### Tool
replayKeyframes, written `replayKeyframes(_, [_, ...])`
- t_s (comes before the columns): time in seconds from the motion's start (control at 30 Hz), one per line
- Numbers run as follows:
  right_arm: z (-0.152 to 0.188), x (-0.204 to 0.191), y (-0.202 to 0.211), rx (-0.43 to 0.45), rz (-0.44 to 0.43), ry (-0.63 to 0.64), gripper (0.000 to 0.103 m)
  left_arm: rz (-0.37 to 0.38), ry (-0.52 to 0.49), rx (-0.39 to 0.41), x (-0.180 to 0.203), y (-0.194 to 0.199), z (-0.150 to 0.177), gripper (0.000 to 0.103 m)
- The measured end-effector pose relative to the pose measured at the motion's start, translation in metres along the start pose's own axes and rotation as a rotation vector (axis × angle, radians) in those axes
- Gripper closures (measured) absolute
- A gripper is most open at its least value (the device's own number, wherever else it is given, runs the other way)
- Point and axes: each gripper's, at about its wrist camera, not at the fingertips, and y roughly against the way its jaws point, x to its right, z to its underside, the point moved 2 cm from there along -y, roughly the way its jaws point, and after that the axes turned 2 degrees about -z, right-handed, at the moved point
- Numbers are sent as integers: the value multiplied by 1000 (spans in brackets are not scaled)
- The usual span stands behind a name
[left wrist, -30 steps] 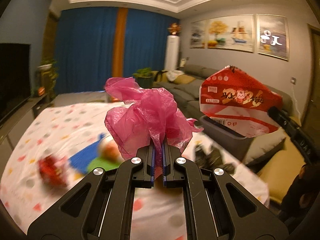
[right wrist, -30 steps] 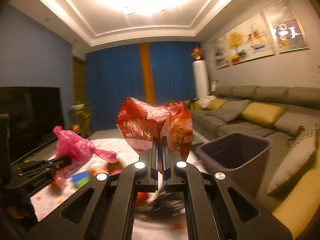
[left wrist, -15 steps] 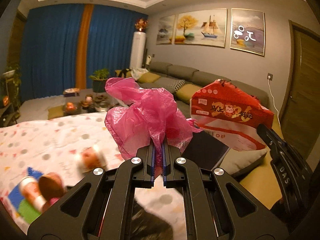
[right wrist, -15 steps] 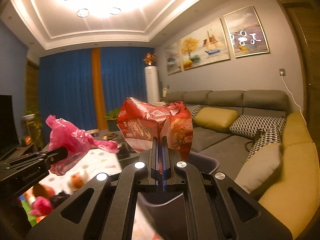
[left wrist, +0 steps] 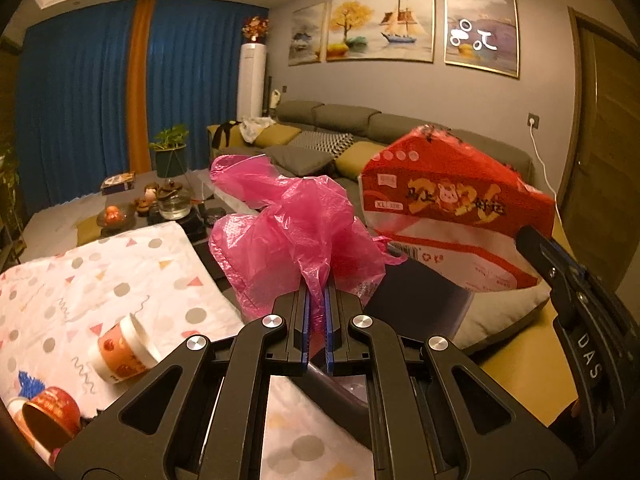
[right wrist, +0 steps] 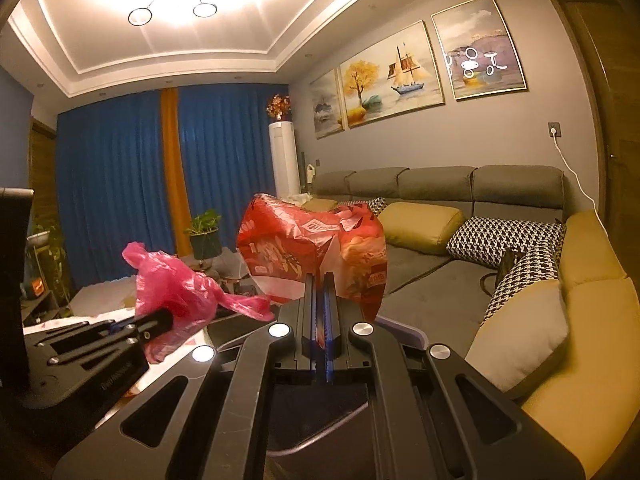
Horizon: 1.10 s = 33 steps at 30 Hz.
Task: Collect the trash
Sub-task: 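Carry both bags to the grey bin and open both tools over it, then move both tools back over the table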
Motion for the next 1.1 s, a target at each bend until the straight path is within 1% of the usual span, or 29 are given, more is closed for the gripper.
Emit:
replayKeyframes(0.3, [4, -1, -17, -24, 0, 4, 99, 28, -2, -31, -1, -22, -3, 98])
replayKeyframes(0.43, [8, 3, -25, -48, -5, -16, 98, 49, 10, -63, -4, -34, 0, 97])
replayKeyframes(0.53, [9, 2, -32, -66, -10, -23, 98, 67, 2, -89, -3, -43, 2, 97])
replayKeyframes(0.57, [11, 2, -34, -72, -11, -22, 98, 68, 0, -95, -1, -44, 1, 94])
replayKeyframes(0.6, [11, 1, -35, -75, -15, -25, 96, 68, 1, -103, -2, -46, 2, 87])
replayKeyframes(0.63, [12, 1, -38, -82, -20, -27, 94, 68, 4, -107, -2, -48, 3, 82])
replayKeyframes(0.67, [12, 1, -40, -89, -21, -28, 94, 69, 10, -110, -3, -48, 3, 68])
replayKeyframes(0.7, [12, 2, -42, -94, -20, -31, 90, 69, 22, -106, -6, -47, 3, 54])
replayKeyframes(0.73, [13, 3, -43, -100, -22, -39, 80, 61, 33, -99, -9, -46, 3, 47])
replayKeyframes(0.77, [13, 4, -43, -103, -26, -46, 73, 46, 54, -84, -15, -43, 2, 37])
replayKeyframes(0.8, [12, 5, -43, -104, -30, -52, 61, 38, 68, -76, -18, -41, 1, 33])
replayKeyframes(0.87, [11, 6, -38, -93, -21, -52, 61, 6, 104, -66, -28, -35, -3, 28])
replayKeyframes(0.97, [8, 4, -29, -85, -18, -55, 59, -31, 134, -38, -35, -18, -9, 25])
replayKeyframes(1.03, [6, 1, -21, -74, -17, -50, 49, -65, 138, 3, -38, 1, -11, 21])
replayKeyframes(1.07, [4, -2, -12, -62, -13, -38, 47, -74, 141, 17, -38, 8, -13, 19])
replayKeyframes(1.1, [3, -4, -8, -55, -13, -33, 43, -88, 148, 35, -41, 20, -13, 17])
